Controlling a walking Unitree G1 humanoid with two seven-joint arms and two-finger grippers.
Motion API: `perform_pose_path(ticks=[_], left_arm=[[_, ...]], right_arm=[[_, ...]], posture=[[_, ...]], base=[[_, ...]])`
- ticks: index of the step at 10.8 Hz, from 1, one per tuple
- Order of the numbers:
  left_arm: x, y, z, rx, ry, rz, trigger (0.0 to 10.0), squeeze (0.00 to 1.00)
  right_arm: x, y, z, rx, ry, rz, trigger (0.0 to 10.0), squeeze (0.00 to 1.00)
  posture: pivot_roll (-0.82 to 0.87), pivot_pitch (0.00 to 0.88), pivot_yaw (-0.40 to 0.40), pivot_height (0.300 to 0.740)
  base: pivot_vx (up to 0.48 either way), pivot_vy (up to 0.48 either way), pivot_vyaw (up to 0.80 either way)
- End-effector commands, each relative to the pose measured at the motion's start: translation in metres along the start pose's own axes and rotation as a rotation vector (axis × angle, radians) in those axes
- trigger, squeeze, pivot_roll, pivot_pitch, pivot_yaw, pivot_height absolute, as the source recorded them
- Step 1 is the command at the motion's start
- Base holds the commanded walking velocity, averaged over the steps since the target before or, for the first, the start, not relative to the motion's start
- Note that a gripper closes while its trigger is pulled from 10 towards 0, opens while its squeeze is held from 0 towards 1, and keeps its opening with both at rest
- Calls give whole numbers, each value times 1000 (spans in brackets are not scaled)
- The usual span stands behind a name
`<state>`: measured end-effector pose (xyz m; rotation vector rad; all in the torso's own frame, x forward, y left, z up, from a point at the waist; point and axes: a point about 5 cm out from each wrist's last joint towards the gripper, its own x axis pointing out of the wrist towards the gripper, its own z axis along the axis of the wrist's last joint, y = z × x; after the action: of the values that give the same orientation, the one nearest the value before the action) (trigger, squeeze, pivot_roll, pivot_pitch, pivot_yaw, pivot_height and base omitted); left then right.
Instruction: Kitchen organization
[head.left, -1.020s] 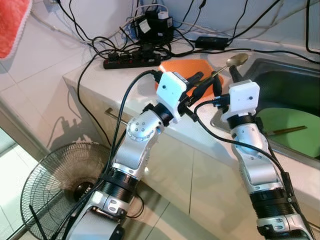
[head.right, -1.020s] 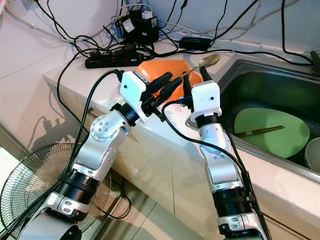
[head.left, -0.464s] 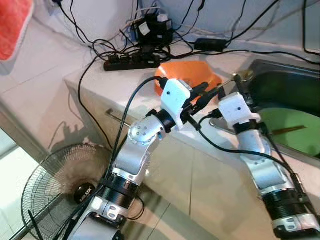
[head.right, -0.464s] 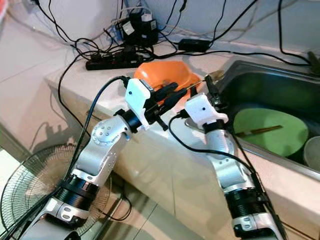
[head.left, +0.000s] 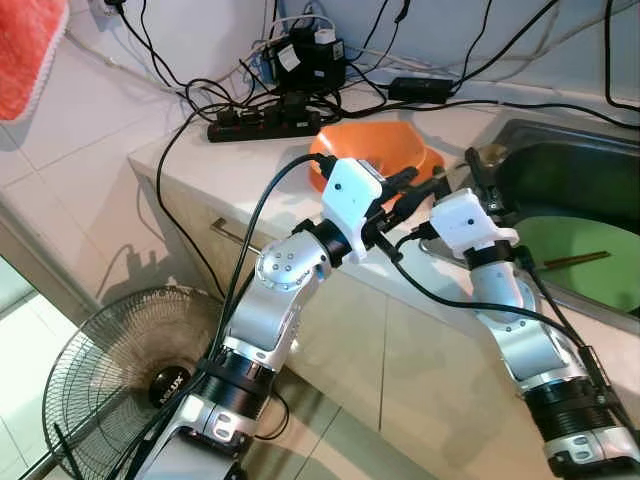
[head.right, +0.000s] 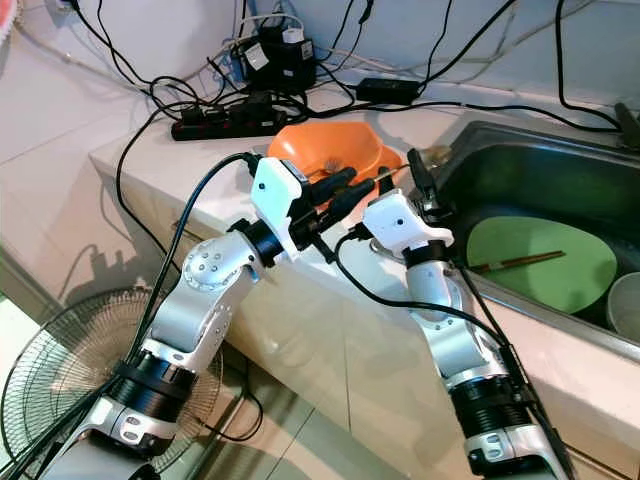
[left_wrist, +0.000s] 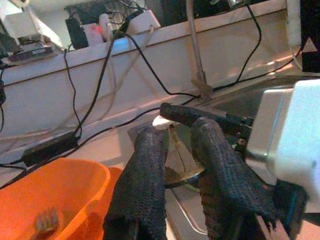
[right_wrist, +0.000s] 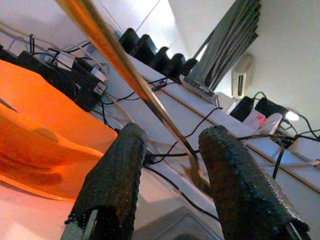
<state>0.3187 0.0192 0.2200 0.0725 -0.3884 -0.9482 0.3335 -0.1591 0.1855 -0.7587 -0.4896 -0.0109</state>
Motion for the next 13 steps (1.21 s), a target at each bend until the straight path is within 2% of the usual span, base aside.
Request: perform_pose_path(ticks=[1,6,7,8,13], left_arm=[[-3,-2,2,-4,1,-24,10000,0],[-3,1,5,4,2,-27,10000,0],[-3,1,6,7,0,-23,10000,0],[-4,2,7,12,-3,-16,10000,0],[-2,3,9,27,-12,-5,10000,0]], right_arm=[[3,1,3,-15,-17,1,10000,0],[4,0,1,-25,-15,-13,10000,0],[4,0,1,-23,-17,-14,6588,0],[4,1,1,-21,-23,-12,0,0],[3,-1,1,-22,-26,-22,0,0]], posture=[[47,18,135,740],[49,17,136,740],[49,17,136,740],[49,17,136,740],[51,18,134,740]], base=[[0,0,0],[0,0,0],[0,0,0],[0,0,0],[0,0,0]])
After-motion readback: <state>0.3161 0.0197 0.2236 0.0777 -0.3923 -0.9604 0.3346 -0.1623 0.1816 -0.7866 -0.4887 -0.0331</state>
